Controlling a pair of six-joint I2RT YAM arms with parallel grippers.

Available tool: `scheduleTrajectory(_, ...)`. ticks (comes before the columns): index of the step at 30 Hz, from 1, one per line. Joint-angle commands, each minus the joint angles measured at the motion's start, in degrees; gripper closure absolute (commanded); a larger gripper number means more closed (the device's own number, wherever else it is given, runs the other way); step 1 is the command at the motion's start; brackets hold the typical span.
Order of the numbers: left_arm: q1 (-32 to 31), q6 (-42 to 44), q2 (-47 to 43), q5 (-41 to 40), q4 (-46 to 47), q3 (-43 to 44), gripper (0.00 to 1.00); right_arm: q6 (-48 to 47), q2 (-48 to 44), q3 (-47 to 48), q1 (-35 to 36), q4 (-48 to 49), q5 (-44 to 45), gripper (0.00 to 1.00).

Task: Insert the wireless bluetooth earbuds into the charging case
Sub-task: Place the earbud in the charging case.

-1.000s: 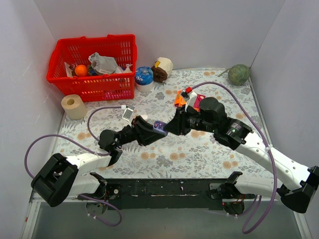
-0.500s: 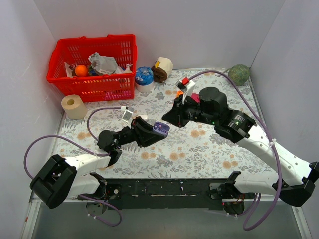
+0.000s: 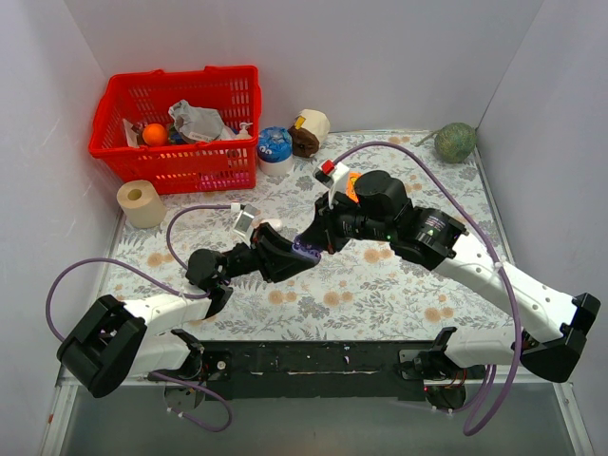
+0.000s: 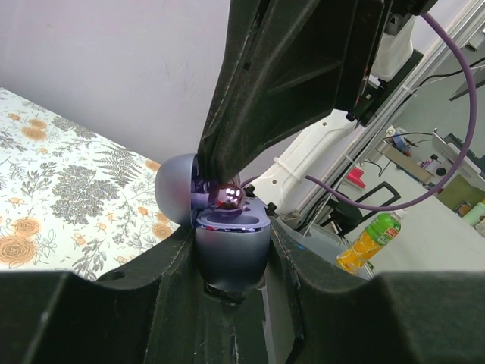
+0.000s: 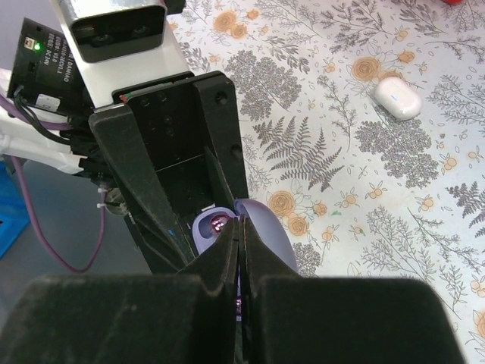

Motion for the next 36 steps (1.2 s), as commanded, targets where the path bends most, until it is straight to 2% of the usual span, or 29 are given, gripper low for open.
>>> scheduleTrajectory(1, -0.27, 1.25, -1.85, -0.25, 4.83, 1.36, 1.0, -0.99, 0.32, 2.42, 0.28, -2.51, 1.98, 0.99)
scheduleTrajectory(12, -0.27, 2.31, -2.9, -1.22, 2.72, 1.63, 1.0, -2.49, -1.0, 2.33, 0.28, -4.62, 4.44, 0.99)
scheduleTrajectory(14, -0.27, 2.31, -2.82, -1.22, 2.72, 1.63, 1.0, -2.22, -1.09, 2.86, 0.37, -4.53, 4.71, 0.94)
scheduleTrajectory(18, -0.27, 2.31, -2.64, -1.57, 2.89, 1.37, 1.0, -1.35, -0.65, 4.61, 0.37, -4.36, 5.67, 0.77)
scheduleTrajectory(21, -0.27, 2.13, -2.46, -1.75, 3.15, 1.1, 1.0, -0.73, 0.14, 6.46, 0.28, -4.36, 6.55, 0.71)
scheduleTrajectory(31, -0.27, 2.92, -2.46, -3.5, 4.65, -0.22, 1.0, 0.94, 3.21, 14.37, 0.28, -10.85, 11.38, 0.66)
scheduleTrajectory(36, -0.27, 7.65, -2.99, -9.46, 2.81, -0.57, 1.0, 2.17, 5.85, 18.94, 0.28, -18.4, 13.23, 0.63)
